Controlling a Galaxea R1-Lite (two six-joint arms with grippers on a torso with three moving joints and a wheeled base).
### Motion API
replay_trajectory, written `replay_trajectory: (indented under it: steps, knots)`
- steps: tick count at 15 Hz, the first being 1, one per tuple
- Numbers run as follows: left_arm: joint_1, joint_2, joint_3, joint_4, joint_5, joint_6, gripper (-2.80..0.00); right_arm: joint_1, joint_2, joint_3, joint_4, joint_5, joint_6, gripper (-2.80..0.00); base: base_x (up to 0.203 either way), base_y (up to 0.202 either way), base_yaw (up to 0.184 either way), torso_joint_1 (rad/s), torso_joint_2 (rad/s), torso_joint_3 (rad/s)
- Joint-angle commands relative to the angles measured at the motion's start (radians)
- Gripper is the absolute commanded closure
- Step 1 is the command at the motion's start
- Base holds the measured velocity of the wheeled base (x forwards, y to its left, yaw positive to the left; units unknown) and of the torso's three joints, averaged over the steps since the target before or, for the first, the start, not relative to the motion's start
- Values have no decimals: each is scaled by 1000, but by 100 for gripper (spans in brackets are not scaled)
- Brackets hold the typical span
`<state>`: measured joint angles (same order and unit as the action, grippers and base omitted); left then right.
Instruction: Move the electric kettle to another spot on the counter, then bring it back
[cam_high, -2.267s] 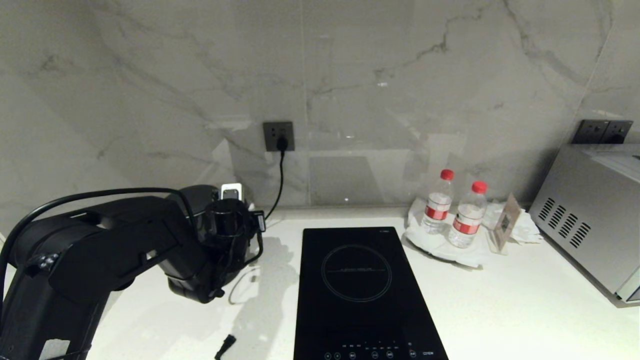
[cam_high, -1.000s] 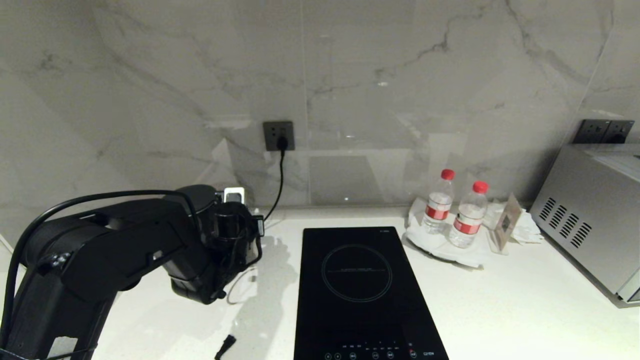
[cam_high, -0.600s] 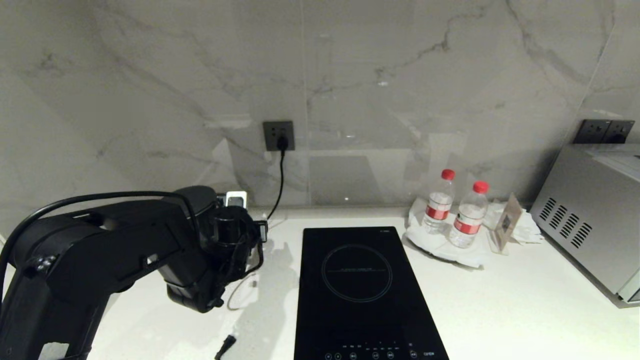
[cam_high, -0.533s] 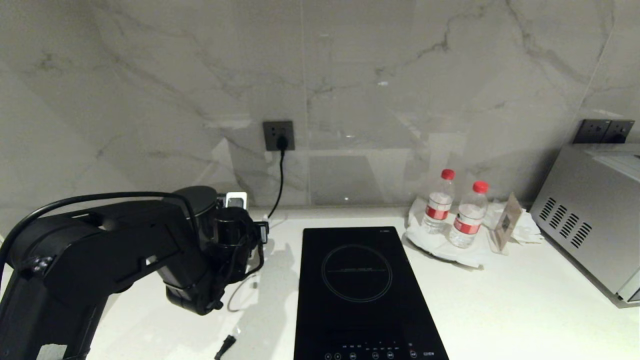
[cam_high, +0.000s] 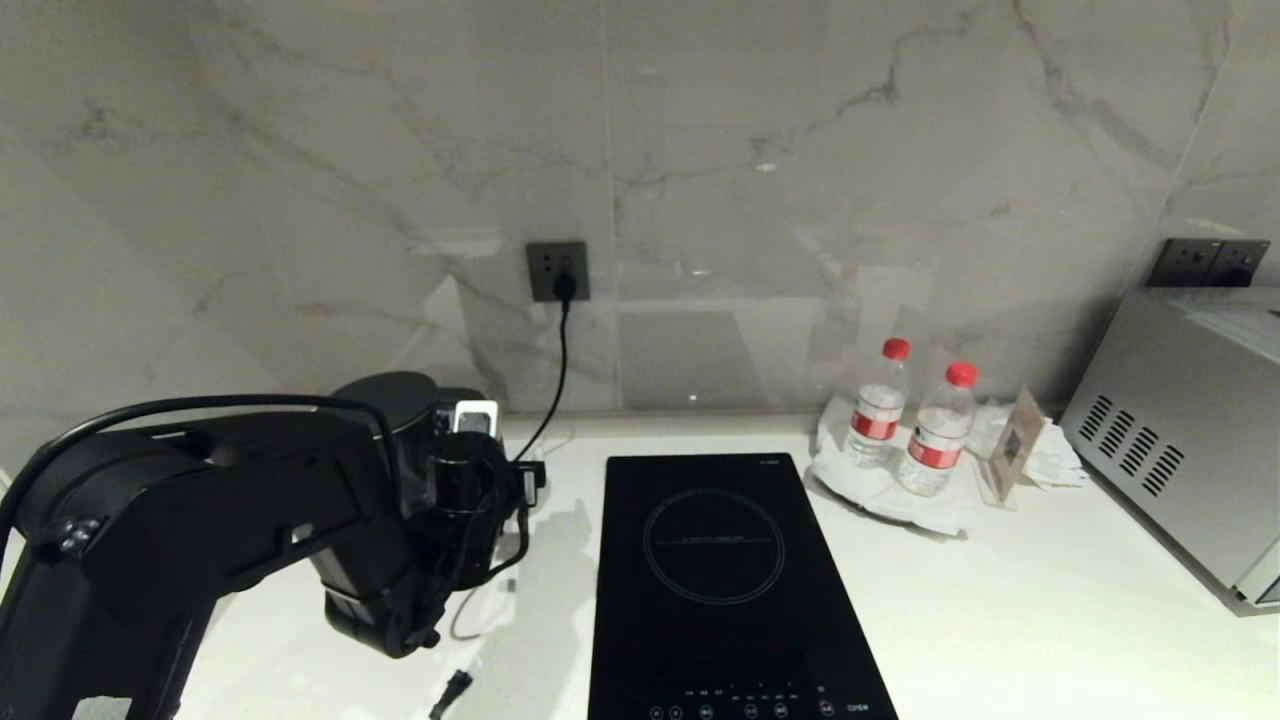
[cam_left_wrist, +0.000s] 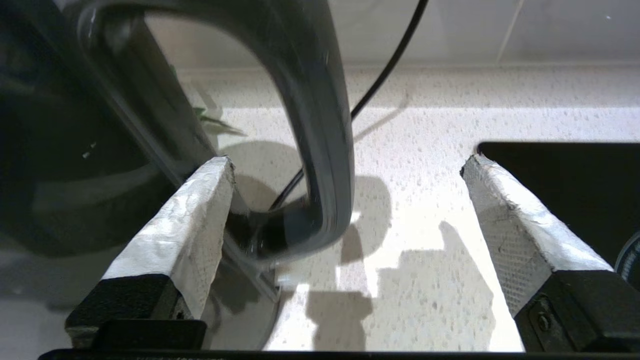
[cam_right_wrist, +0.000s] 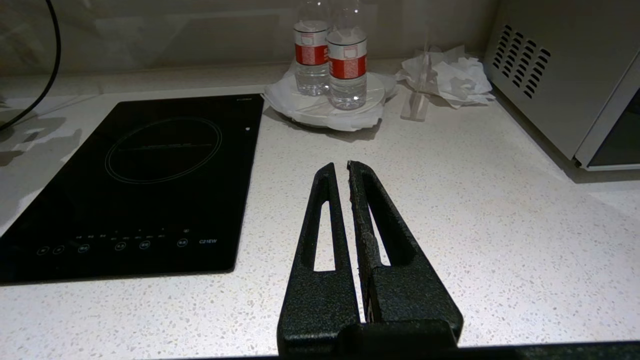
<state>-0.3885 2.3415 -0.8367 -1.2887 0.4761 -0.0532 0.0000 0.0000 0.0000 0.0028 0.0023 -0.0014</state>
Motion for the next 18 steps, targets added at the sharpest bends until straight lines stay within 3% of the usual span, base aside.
replay_trajectory:
  steps: [1, 4, 10, 15, 16, 18]
  knots:
    - [-10, -15, 54, -7, 4, -9, -280, 0, 0, 0, 0, -1, 0, 0, 0, 0, 0, 0, 0, 0]
    - [-22, -39, 127, -16, 5, -16, -280, 0, 0, 0, 0, 1, 0, 0, 0, 0, 0, 0, 0, 0]
    - [-68, -37, 277, -227, 6, -19, -280, 0, 1, 0, 0, 0, 0, 0, 0, 0, 0, 0, 0, 0]
    - [-81, -25, 341, -241, 4, -21, -280, 0, 1, 0, 0, 1, 0, 0, 0, 0, 0, 0, 0, 0]
    - [-85, -25, 341, -241, 4, -22, 0, 0, 1, 0, 0, 1, 0, 0, 0, 0, 0, 0, 0, 0]
    - [-91, -24, 341, -241, 4, -22, 0, 0, 0, 0, 0, 1, -1, 0, 0, 0, 0, 0, 0, 0]
